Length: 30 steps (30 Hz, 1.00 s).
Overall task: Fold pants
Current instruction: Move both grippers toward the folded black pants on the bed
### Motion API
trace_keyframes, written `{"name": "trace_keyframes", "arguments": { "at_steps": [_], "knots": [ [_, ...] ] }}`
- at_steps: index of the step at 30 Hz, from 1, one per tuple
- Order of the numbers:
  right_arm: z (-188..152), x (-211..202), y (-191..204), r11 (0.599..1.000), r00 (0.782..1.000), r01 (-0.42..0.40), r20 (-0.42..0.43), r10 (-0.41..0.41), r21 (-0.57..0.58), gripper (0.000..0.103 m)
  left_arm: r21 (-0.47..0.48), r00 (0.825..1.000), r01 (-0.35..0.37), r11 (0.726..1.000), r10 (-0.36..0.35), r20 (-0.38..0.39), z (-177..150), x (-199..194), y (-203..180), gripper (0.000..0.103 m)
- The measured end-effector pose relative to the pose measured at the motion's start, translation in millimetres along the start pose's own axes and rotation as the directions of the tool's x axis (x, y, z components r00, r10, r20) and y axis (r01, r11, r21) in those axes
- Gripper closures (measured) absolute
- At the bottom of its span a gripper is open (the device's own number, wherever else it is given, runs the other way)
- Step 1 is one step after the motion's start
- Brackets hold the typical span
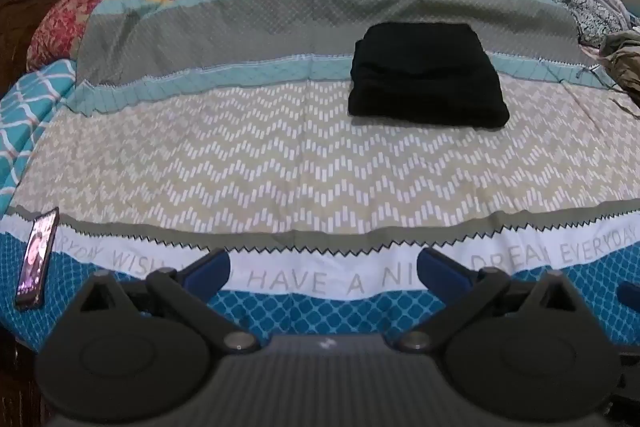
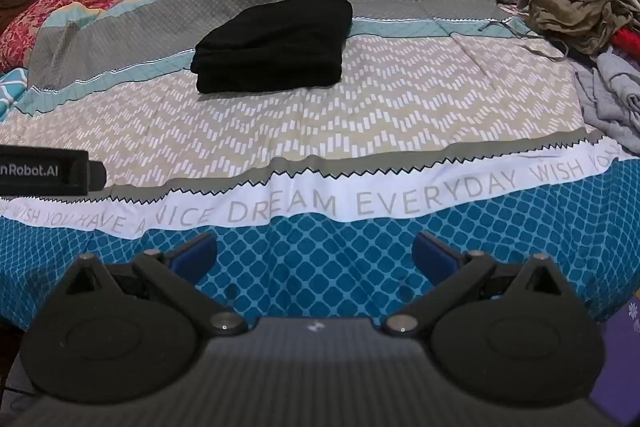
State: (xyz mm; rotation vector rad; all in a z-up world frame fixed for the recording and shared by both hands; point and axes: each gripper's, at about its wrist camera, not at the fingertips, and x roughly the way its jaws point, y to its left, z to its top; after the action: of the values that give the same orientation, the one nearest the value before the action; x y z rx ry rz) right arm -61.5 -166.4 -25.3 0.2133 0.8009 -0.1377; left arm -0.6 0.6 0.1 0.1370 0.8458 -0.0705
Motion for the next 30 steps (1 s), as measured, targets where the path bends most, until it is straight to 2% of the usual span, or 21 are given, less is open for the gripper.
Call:
{"name": "trace_keyframes", "arguments": {
  "at_steps": [4,6,7,12,18,21,25,27,29,30],
  "knots": [
    [1.8,-1.0,0.8,1.0,1.0,-0.002,-0.008,0.002,0.002,0.0,0.015,1.0,-0.008,1.0,0.007,0.021,-9.1,-5.9,-1.7,0.0],
    [2.8,-1.8,1.2,1.0,1.0,0.002,-0.004,-0.002,0.0,0.0,0.032,1.0,-0.001,0.999,0.002,-0.013,-6.9,1.9,-4.5,0.0],
    [-0.8,-1.7,-1.4,1.0,1.0,0.004,-0.002,-0.004,0.002,0.0,0.027,0.999,0.016,1.0,-0.015,-0.04,-2.9,6.6,-2.1,0.0],
    [-0.8,-0.4,-5.5,1.0,1.0,0.014,0.002,-0.014,0.015,0.0,0.009,0.998,0.055,0.998,-0.055,-0.036,-9.0,7.8,2.3,0.0],
    [-2.2,-9.3,-15.5,0.997,1.0,0.005,0.0,-0.005,0.073,0.0,-0.024,0.987,0.147,0.989,-0.148,-0.067,-24.3,4.8,12.9,0.0],
    [-2.5,-15.8,-19.2,0.994,1.0,-0.008,0.012,0.007,0.111,0.0,-0.021,0.984,0.174,0.985,-0.175,-0.039,-32.6,-4.6,15.5,0.0],
    [-1.5,-32.3,-14.3,0.995,0.995,-0.013,0.097,0.003,0.102,0.0,-0.066,0.98,0.195,0.979,-0.192,0.043,-36.6,-20.6,25.2,0.0],
    [-1.3,-39.3,-11.4,0.996,0.991,-0.019,0.137,0.007,0.091,0.0,-0.105,0.97,0.234,0.967,-0.225,0.09,-37.4,-27.9,32.4,0.0],
    [-2.5,-40.5,-8.9,0.996,0.991,-0.038,0.134,0.027,0.086,0.0,-0.129,0.958,0.276,0.952,-0.262,0.116,-37.7,-31.6,37.6,0.0],
    [-3.3,-39.7,-8.3,0.995,0.992,-0.052,0.12,0.041,0.088,0.0,-0.13,0.958,0.275,0.953,-0.26,0.119,-37.8,-32.2,38.6,0.0]
  ]
}}
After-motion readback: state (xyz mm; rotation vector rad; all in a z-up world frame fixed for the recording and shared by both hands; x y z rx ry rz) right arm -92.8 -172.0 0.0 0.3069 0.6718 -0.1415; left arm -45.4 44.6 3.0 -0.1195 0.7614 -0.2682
